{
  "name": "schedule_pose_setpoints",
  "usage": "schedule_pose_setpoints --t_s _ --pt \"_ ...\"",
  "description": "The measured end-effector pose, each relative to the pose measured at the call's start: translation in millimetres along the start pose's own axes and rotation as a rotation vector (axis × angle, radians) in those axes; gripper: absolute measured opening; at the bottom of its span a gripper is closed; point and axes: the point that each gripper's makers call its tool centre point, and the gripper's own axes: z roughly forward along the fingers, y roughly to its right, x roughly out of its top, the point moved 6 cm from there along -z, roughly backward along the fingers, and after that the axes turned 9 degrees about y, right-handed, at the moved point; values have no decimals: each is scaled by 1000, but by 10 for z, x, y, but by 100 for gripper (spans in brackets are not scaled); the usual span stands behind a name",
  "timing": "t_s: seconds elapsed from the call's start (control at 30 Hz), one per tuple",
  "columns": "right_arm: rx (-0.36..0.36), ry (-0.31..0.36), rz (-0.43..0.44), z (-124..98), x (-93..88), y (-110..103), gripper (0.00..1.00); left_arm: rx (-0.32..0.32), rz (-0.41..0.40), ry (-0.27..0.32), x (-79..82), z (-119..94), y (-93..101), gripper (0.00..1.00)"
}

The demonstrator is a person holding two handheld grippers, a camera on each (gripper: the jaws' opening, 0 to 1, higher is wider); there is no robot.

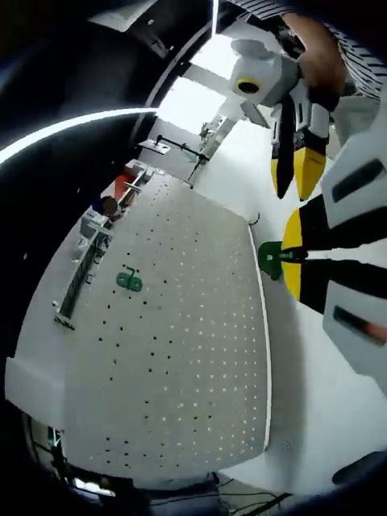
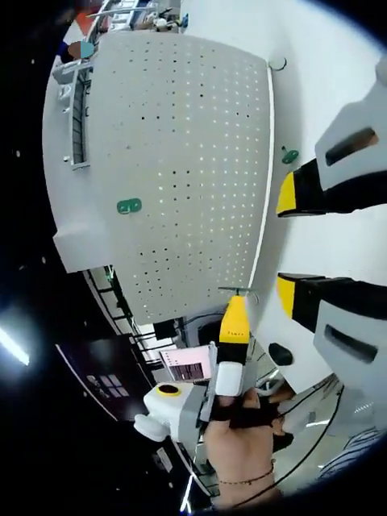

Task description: Insert the hook assembly into the mounting plate slot until the hook locks in place.

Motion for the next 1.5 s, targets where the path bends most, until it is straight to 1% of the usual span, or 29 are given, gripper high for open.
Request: schedule_pose_setpoints --t_s 0.03,0.1,0.17,0.27,0.37,0.53,0.57,0.6,0.67,0.77,1.0,1.17,1.3,1.43,1.5 --pt "-4 -14 -2 -27 -5 20 29 6 23 1 12 3 8 1" --pt "-12 -18 -17 -53 -14 65 29 18 72 12 42 16 16 1" --pt "-26 -37 -26 -87 -51 122 31 28 87 24 71 24 25 1" --pt "-51 -72 -19 -150 -124 200 36 43 104 38 112 32 13 1" --pt "-66 -75 -17 -230 -163 261 37 64 125 54 146 33 -14 1" --pt "-100 -121 -26 -339 -265 378 42 106 138 88 213 28 -72 1" --pt "-104 -125 -26 -355 -278 396 43 118 157 95 236 26 -81 1" --pt "-106 -130 -28 -370 -290 409 44 129 197 104 263 25 -90 1" --pt "-114 -143 -35 -400 -318 443 47 138 248 120 303 19 -72 1" --pt "-126 -161 -39 -455 -360 491 51 147 257 146 357 12 -34 1" --pt "-144 -199 -32 -553 -460 542 54 188 258 199 465 12 -88 1" --pt "-148 -207 -20 -593 -488 537 53 222 274 252 555 33 -137 1" --pt "-147 -214 -20 -602 -506 523 53 265 276 297 622 45 -161 1" --pt "-141 -225 -22 -617 -548 508 52 292 285 336 714 84 -188 1" --pt "-141 -236 -20 -635 -579 516 52 301 288 346 758 114 -204 1"
